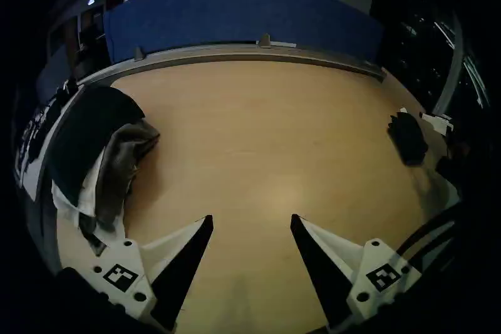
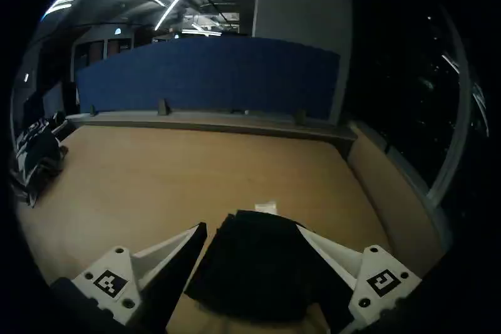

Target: Fold towel

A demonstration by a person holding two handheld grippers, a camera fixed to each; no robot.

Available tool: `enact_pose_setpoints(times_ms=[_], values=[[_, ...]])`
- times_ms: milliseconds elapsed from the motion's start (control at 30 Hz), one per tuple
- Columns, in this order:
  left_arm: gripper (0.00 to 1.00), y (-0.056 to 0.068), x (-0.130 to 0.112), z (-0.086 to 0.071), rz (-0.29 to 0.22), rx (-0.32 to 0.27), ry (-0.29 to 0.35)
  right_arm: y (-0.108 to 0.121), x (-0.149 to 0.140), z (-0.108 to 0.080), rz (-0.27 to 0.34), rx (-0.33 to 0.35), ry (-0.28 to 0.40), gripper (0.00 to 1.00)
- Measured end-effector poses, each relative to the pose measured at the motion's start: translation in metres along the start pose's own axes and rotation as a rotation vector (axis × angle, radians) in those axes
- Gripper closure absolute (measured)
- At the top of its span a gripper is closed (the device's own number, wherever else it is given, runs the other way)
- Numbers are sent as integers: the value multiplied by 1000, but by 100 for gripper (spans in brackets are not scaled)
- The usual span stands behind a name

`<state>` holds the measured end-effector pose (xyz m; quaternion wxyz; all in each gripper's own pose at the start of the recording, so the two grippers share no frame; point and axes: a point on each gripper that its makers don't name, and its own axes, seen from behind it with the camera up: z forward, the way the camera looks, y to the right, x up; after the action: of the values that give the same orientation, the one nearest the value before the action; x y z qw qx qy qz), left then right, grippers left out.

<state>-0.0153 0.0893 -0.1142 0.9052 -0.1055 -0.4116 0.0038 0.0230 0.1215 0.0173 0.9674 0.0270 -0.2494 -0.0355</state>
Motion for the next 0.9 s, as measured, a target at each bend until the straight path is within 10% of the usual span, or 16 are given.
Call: enact_pose_setpoints(times_ms=[900], values=[[8,-30,71,-28,-93,11,346,-97,75,-81,204,41,436,0]])
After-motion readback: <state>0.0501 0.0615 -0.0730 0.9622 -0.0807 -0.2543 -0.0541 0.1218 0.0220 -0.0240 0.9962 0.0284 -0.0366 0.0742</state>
